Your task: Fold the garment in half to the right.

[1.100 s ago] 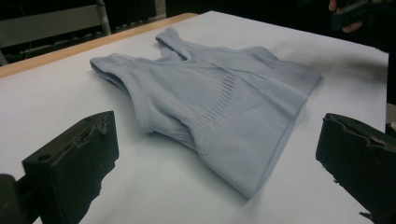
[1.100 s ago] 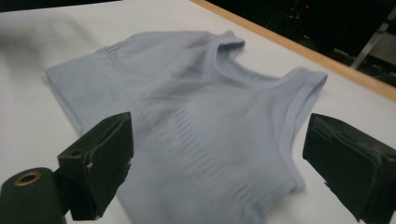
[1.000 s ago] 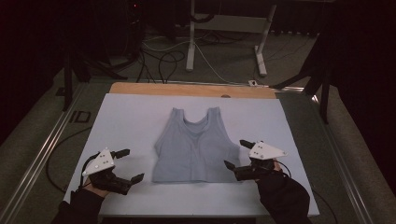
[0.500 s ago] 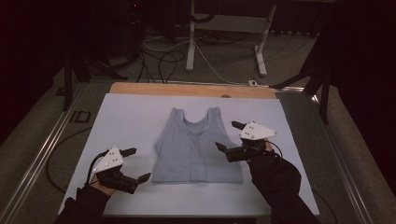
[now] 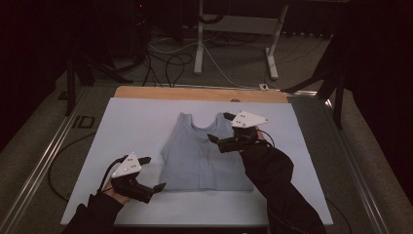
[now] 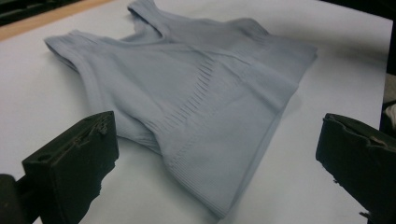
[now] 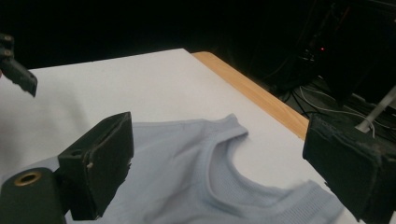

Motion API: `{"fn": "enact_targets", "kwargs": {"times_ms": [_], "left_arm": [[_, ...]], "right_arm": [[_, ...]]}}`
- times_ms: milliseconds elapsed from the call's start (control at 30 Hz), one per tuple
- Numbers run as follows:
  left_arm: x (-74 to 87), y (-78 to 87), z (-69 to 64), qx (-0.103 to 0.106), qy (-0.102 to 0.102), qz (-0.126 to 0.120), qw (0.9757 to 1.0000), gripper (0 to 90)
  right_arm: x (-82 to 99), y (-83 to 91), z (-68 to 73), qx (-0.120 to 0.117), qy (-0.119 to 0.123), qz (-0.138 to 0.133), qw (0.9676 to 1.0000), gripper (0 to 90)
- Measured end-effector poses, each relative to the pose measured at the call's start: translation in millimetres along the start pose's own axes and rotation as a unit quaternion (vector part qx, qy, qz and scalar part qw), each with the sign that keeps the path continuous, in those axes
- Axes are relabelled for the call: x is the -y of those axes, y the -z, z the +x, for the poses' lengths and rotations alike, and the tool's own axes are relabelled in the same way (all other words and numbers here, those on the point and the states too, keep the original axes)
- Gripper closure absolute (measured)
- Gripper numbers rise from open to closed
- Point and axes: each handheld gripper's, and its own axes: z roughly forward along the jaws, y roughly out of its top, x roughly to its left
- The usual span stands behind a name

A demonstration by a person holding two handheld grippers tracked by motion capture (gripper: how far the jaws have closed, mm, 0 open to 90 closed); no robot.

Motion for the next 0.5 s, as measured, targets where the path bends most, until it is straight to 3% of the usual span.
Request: {"fn": "enact_targets", "kwargs": {"times_ms": [233,367,500], "left_arm": [[4.8,-11.3,2.0,0.009,0.014,0.03,0.9994,0.3],[6.9,-17.8,5.4,0.011,0.033,0.061,0.9975,0.3],[9.6,-27.8,5.0,0.0,0.029,0.096,0.995,0.5]], "right_arm": [[-8.4,-25.9,2.5,-0.018,0.004,0.008,0.9998,8.8],[-12.8,-37.5,3.2,-0.027,0.01,0.009,0.9996,8.8],[-13.1,-46.9,4.3,-0.034,0.008,0.011,0.9993,8.8]]}}
